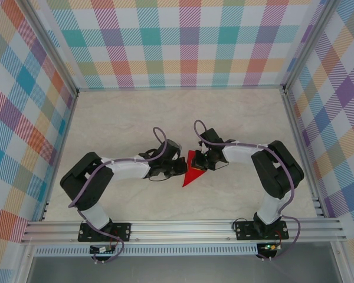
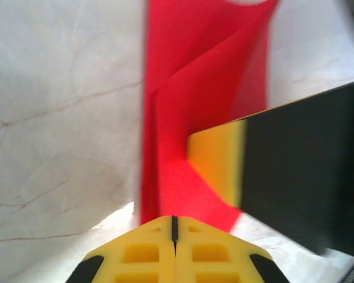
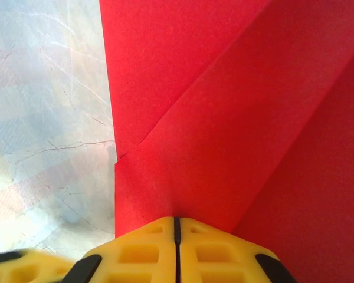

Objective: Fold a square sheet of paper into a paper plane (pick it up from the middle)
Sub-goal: Fourth fold the wing at the center of the table.

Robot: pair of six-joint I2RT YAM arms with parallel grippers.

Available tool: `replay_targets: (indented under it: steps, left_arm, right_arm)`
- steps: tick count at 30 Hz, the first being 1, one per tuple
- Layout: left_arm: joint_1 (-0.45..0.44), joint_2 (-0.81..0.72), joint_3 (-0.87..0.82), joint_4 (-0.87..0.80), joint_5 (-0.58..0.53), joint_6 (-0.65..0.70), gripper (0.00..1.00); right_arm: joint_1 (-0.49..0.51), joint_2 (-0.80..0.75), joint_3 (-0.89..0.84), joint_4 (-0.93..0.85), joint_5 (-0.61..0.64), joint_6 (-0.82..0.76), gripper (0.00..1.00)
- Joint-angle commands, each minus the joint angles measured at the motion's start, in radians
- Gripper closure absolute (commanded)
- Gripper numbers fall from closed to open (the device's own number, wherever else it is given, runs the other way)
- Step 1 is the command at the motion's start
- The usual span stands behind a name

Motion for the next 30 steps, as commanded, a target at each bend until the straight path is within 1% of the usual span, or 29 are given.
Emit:
replay_targets:
  steps: [1, 9, 14, 23, 30]
  left_arm:
    - [0.001, -0.055, -0.002, -0.002, -0.047, 0.016, 1.00]
    - [0.002, 0.051, 0.031, 0.018, 0.035, 0.011, 1.00]
    - [0.003, 0.080, 0.032, 0.053, 0.078, 0.007, 1.00]
    - [0.001, 0.079, 0.025, 0.072, 0.060, 0.007, 1.00]
    - [0.001, 0.123, 0.047, 0.059, 0.047, 0.014, 1.00]
  right_arm:
    - [-0.004, 0.036, -0.027, -0.026, 0.015, -0.024, 0.94]
    - [-0.004, 0.044, -0.023, -0.024, 0.006, -0.022, 0.94]
    - [-0.004, 0.044, -0.022, -0.013, -0.016, -0.034, 0.94]
    - [-0.004, 0.045, -0.023, -0.001, -0.040, -0.047, 0.93]
    - [-0.004, 0.045, -0.025, -0.001, -0.048, -0.045, 0.93]
